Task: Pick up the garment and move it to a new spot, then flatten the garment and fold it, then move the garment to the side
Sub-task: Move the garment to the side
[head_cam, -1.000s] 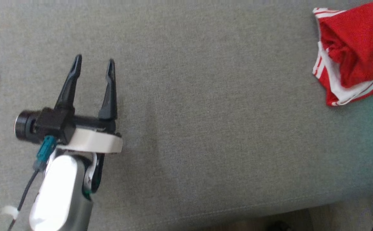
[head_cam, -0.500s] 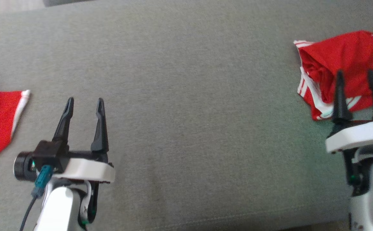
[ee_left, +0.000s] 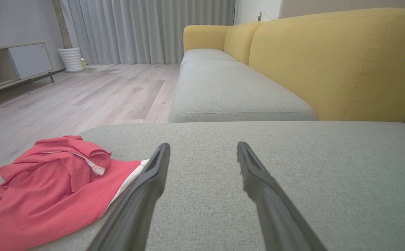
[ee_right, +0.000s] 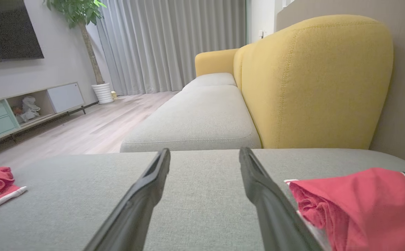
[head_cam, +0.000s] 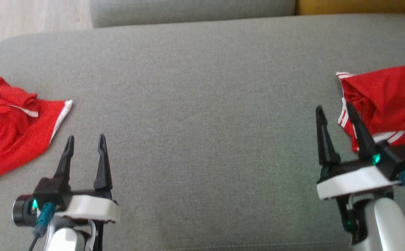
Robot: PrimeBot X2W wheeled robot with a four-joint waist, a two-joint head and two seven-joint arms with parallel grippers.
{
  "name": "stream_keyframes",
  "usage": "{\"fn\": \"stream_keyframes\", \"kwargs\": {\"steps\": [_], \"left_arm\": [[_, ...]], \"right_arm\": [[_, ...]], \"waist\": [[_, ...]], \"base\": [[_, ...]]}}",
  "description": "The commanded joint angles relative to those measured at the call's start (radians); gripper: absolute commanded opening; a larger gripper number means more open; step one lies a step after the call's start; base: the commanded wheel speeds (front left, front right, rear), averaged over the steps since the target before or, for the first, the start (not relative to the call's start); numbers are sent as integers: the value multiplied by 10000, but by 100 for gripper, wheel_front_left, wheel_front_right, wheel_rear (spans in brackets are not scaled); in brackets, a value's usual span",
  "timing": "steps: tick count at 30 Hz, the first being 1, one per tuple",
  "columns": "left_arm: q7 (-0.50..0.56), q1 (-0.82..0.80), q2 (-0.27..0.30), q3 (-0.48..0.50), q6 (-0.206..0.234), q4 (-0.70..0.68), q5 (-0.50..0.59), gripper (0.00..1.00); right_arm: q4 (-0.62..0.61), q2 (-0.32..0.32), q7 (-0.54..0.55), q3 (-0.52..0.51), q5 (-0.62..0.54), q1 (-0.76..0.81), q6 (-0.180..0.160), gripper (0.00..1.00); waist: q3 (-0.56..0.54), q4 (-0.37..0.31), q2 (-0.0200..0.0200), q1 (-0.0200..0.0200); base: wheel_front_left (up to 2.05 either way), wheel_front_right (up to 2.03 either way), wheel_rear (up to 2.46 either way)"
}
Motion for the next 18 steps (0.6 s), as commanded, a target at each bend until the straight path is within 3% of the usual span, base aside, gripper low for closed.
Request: {"fn": "stream_keyframes", "kwargs": {"steps": [1,18], "left_arm": [[33,-219,211,342,44,-368,22,100],[517,950,533,139,78,-573,-33,100]], "right_arm": [[-327,-15,-124,248,54,-147,67,100],[-588,-13,260,241,261,1267,67,100]], "waist": [[-147,-2,-1,1],[-1165,-115,-1,1]], "base": [[0,0,0],[0,0,0]]}}
